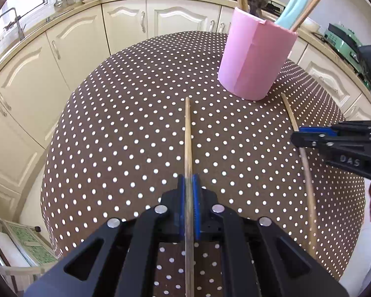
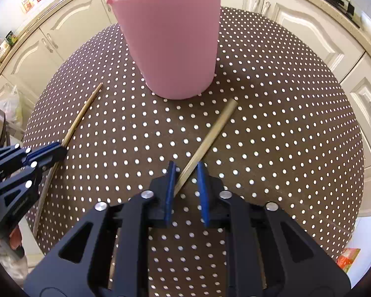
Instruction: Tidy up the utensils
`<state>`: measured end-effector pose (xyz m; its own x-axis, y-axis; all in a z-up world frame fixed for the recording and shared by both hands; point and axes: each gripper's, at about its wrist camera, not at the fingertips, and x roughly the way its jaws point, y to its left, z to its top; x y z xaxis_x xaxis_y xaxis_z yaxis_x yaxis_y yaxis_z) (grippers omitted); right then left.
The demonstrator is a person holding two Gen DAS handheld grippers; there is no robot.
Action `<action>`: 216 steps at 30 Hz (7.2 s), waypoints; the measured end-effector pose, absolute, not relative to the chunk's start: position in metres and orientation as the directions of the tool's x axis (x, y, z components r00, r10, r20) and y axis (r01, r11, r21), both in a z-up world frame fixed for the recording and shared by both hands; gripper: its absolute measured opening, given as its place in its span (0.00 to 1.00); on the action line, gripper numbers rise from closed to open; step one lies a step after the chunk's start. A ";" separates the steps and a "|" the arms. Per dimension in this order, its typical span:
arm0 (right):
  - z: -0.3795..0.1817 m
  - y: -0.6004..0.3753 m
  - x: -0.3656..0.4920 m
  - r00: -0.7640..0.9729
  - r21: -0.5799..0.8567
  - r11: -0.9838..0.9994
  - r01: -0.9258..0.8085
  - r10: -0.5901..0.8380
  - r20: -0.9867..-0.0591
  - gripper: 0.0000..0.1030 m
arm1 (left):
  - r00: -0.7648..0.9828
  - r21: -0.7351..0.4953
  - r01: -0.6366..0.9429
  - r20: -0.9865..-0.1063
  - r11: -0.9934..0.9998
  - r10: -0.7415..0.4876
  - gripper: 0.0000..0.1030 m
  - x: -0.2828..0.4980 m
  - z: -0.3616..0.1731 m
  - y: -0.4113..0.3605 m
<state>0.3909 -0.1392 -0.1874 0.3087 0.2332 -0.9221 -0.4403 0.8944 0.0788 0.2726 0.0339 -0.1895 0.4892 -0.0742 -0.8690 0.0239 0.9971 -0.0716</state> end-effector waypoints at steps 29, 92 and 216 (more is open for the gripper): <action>-0.179 -0.136 0.360 0.329 0.054 0.880 -0.471 0.232 -0.915 0.05 | 0.515 -0.117 0.073 -0.846 0.990 -0.138 0.06 0.284 -0.184 0.033; 0.005 -0.196 0.318 0.800 0.211 0.816 -0.538 0.573 -0.178 0.06 | 0.896 -0.290 0.307 -0.232 0.906 -0.378 0.06 0.296 -0.030 0.011; 0.011 -0.176 0.170 0.958 0.068 0.958 -0.279 0.283 -0.056 0.92 | 0.957 -0.065 0.013 -0.288 0.998 -0.032 0.83 0.142 -0.027 0.064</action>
